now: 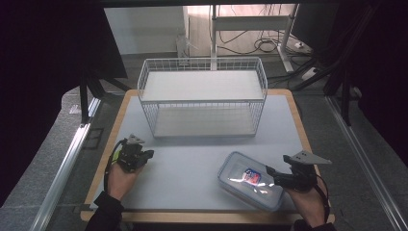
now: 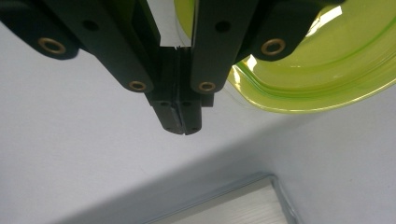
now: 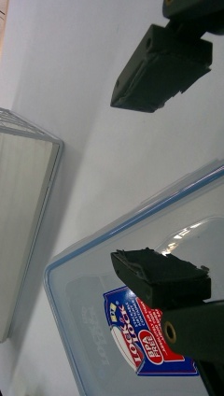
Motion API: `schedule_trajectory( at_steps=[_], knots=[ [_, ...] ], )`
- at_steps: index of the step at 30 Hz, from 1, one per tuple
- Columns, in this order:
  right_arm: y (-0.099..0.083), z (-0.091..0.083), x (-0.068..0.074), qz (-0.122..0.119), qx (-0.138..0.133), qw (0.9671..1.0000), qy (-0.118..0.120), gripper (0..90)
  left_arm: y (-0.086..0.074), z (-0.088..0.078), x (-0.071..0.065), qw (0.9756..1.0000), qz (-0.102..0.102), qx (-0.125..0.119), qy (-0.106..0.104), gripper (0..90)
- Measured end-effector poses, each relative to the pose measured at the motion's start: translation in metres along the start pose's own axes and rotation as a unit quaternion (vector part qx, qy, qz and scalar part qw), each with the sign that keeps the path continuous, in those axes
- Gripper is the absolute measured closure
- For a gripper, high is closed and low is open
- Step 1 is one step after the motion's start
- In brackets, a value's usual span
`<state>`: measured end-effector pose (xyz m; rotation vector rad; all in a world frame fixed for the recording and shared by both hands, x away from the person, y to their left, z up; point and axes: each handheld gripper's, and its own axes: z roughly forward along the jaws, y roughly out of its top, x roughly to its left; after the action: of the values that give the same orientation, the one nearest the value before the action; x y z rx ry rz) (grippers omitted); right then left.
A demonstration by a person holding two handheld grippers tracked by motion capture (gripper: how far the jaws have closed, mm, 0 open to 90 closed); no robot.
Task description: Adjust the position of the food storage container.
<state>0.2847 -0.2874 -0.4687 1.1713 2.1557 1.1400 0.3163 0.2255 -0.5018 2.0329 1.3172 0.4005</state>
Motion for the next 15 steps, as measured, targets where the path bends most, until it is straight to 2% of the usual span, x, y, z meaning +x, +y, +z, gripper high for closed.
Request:
schedule_trajectory(
  at_steps=[2,7,9,12,15],
  knots=[
    [0.000,0.000,0.000,0.000,0.000,1.0000,0.000,21.7,0.000,-0.002,-0.002,1.0000,0.002,-0.006,0.000,89.7],
    [0.001,-0.001,-0.001,0.009,0.011,0.9999,0.004,28.4,0.006,-0.010,-0.012,0.9986,0.020,-0.041,-0.027,86.7],
    [0.001,-0.003,-0.001,0.012,0.013,0.9998,0.004,34.4,0.007,-0.011,-0.017,0.9974,0.028,-0.051,-0.043,86.6],
    [0.003,-0.009,-0.001,0.009,0.014,0.9999,0.004,44.2,0.010,-0.009,-0.027,0.9959,0.040,-0.055,-0.060,86.6],
    [0.004,-0.016,0.000,0.008,0.020,0.9998,0.004,56.3,0.012,-0.006,-0.039,0.9930,0.060,-0.056,-0.085,86.9]
  ],
)
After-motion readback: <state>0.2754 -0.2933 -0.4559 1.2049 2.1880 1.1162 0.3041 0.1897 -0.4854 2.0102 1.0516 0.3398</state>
